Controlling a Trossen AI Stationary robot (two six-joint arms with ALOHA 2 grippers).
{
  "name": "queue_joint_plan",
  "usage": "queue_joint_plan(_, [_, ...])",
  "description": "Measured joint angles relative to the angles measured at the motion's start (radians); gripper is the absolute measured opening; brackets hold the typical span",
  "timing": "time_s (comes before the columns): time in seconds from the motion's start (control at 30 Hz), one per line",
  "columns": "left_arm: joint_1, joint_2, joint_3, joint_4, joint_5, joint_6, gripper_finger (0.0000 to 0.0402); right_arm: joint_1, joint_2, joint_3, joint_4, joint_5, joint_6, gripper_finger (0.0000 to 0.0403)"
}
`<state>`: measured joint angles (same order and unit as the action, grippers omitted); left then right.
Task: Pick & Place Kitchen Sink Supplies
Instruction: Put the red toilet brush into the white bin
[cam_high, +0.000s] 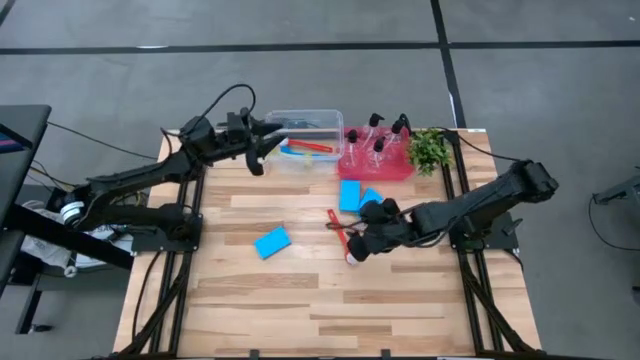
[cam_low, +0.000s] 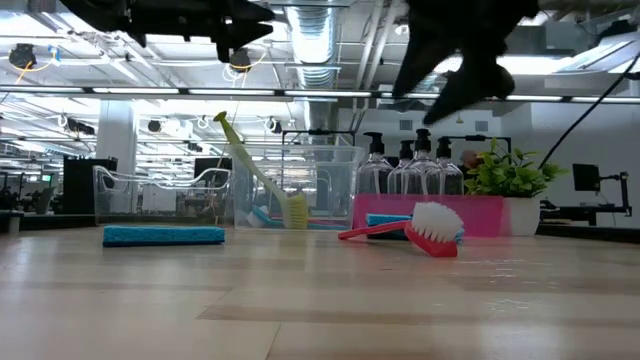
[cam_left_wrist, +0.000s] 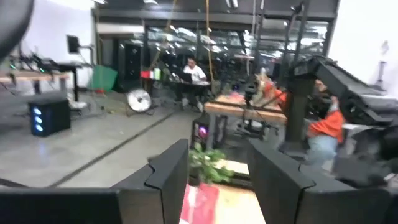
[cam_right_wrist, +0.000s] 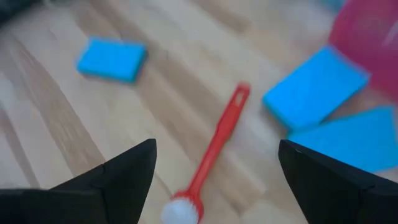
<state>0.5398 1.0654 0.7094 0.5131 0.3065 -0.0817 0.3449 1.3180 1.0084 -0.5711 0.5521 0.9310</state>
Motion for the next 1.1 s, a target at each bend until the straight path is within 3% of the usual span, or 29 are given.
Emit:
queue_joint_plan(0.33, [-0.129,-0.099,-0.078,-0.078,-0.001,-0.031,0.0163,-0.014,0.224,0.0,0.023,-0.048,0.149,0.0317])
queue_joint_plan(0.63, [-0.201,-0.115,-0.129,-0.074,-0.003,-0.081,0.0163,-0.044,0.368,0.0,0.209,-0.203,0.118,0.0317])
queue_joint_plan(1.1, [-0.234,-0.117,-0.138,-0.074,-0.003,-0.084,0.0163,-0.066,0.421,0.007,0.217,-0.24,0.152,0.0317])
